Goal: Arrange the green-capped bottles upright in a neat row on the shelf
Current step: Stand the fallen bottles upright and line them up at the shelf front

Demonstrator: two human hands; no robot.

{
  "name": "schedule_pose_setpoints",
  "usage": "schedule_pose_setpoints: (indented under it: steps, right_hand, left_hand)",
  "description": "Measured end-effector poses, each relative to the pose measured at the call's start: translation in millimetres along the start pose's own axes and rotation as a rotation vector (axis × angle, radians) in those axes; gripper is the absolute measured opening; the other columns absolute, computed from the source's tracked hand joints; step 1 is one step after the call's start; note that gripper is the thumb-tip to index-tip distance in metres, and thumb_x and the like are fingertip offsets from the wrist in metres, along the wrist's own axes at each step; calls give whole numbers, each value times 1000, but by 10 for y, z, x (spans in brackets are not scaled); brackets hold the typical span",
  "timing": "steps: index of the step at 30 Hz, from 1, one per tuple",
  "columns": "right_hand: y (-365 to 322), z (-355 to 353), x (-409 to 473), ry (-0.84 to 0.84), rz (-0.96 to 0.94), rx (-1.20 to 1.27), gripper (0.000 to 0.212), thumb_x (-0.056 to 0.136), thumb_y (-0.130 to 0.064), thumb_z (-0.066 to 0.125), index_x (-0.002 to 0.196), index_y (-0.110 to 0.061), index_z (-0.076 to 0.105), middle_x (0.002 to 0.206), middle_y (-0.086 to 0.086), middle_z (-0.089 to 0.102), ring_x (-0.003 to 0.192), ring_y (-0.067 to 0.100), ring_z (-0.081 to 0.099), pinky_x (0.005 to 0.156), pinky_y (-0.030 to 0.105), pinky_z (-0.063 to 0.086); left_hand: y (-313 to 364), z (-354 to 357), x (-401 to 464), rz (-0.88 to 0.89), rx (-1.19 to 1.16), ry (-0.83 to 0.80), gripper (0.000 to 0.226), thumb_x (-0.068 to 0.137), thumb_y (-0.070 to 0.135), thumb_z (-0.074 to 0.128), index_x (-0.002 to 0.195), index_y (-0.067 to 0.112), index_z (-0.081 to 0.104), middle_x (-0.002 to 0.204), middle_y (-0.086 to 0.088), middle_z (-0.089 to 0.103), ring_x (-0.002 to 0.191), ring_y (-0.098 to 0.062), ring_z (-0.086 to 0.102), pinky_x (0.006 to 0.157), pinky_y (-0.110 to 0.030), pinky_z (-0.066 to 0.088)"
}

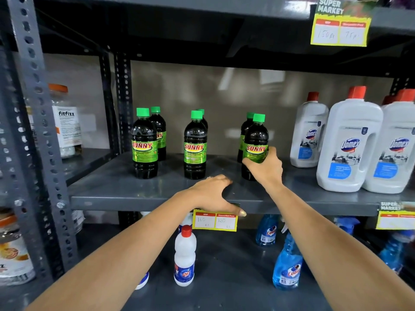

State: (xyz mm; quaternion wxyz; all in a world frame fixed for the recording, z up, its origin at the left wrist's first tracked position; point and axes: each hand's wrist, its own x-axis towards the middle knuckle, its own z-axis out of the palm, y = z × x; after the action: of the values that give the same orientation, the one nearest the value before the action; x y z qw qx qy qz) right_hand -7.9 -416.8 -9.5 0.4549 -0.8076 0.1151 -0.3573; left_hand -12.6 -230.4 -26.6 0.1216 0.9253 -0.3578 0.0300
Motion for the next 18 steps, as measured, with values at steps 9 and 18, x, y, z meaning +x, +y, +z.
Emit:
schedule_pose_setpoints:
  steps: [9, 18]
  right_hand:
    - [221, -233, 141, -289, 35, 56, 65, 74, -34, 81, 129, -16, 49, 121, 0, 63, 105, 17, 57, 86, 27, 41]
    - [271, -196, 208, -334, 69, 64, 67, 72, -36, 83, 127, -18, 51, 130, 3, 62, 110, 18, 55, 92, 31, 43]
  left_hand:
    - [-257, -220, -193, -200, -623, 321, 52, 68, 67, 74, 74, 16, 70, 82, 3, 70, 86, -12, 63, 80, -29, 49]
    - [-676, -320, -27, -560, -806, 499, 101, 58, 28, 95, 139, 7, 41, 140, -11, 51, 126, -28, 49, 99, -37, 42]
